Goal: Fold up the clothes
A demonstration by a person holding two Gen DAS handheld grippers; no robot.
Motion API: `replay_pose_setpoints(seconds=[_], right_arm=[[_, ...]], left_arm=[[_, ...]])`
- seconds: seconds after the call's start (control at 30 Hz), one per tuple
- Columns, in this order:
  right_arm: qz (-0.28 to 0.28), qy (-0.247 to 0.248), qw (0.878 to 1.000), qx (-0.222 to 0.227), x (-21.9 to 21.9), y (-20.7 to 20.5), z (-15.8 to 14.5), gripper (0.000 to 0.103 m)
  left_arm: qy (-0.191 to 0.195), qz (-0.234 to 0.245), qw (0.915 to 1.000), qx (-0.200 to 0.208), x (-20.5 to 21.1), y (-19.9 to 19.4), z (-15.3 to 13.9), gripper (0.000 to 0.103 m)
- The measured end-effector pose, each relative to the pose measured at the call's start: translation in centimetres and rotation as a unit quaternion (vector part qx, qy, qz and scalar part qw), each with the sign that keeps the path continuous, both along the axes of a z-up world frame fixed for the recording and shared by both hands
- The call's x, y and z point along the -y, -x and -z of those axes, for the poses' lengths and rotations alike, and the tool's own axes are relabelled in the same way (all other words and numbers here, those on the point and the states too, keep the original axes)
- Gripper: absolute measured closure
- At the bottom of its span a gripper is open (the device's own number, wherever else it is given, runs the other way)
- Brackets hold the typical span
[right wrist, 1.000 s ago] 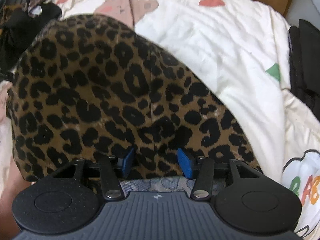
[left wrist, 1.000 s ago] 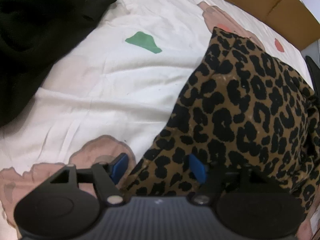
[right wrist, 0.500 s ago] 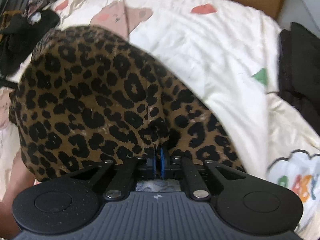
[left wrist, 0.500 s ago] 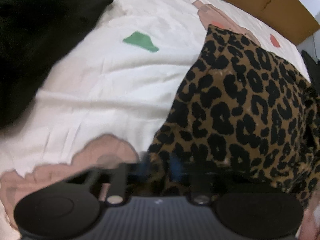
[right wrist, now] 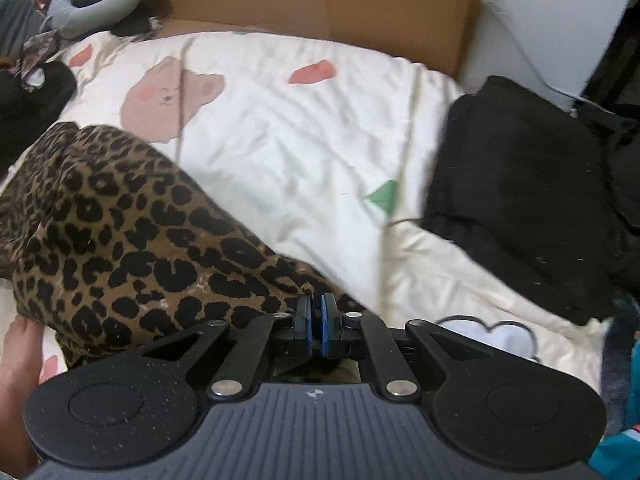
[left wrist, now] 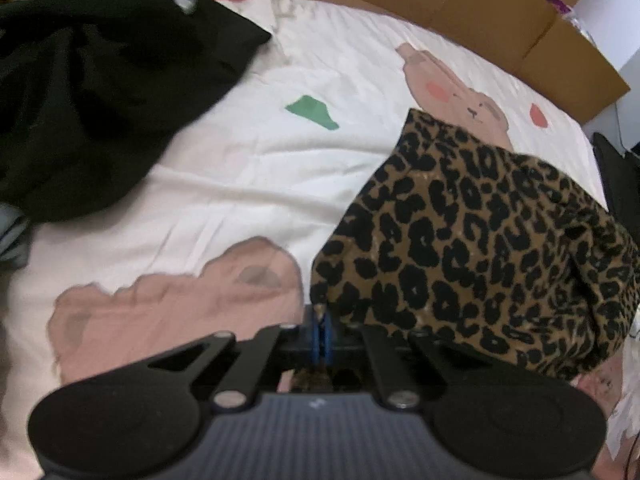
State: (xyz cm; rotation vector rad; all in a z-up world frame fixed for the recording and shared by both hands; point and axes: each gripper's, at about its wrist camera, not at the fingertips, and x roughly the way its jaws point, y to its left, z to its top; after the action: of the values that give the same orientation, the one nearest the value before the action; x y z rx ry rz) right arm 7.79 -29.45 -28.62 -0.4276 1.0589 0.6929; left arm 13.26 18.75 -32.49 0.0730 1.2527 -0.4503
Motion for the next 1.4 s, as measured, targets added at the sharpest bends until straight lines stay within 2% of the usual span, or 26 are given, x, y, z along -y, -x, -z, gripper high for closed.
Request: replay_pose_setpoints(seconds=[0.17,0.47,0.73,0.97,1.13,1.3,1.4], right_arm=[[0.024,0.013,1.0,0.01,2.0,-0.4,-0.3,0.101],[0.05,0.036,0.998,-0.004,5.7,0.1,-1.0,0.101],[0.075,0.05,0.995,-0.051,7.8,2.5,0.3,0.101],[0.088,0.055,0.99,-0.091,8.5,4.2,1.9,0.1],[0.099,0.034,0.99,-0.098,9.3,4.4,1.6,0.092],[0.101,0.002,0.991,-0.088,9.3,3.6,0.3,0.092],[0.094,-0.018,0.992,-0.082,8.4,2.9,-0.1,0.092]], left_arm=[[-0.004,-0.023,0.9997,-0.004,-2.0,2.4,-1.7,0.101],[-0.015,-0.048,0.9978,-0.042,-4.5,6.8,-2.1,0.101],[-0.028,-0.079,0.9924,-0.09,-6.1,11.1,-1.4,0.1],[-0.041,-0.091,0.9885,-0.114,-7.3,12.8,-0.2,0.1],[-0.045,-0.095,0.9876,-0.117,-8.1,12.9,-1.2,0.091],[-0.04,-0.1,0.9906,-0.084,-8.5,11.0,-3.4,0.075],[-0.033,-0.098,0.9926,-0.063,-8.1,9.6,-4.5,0.071]])
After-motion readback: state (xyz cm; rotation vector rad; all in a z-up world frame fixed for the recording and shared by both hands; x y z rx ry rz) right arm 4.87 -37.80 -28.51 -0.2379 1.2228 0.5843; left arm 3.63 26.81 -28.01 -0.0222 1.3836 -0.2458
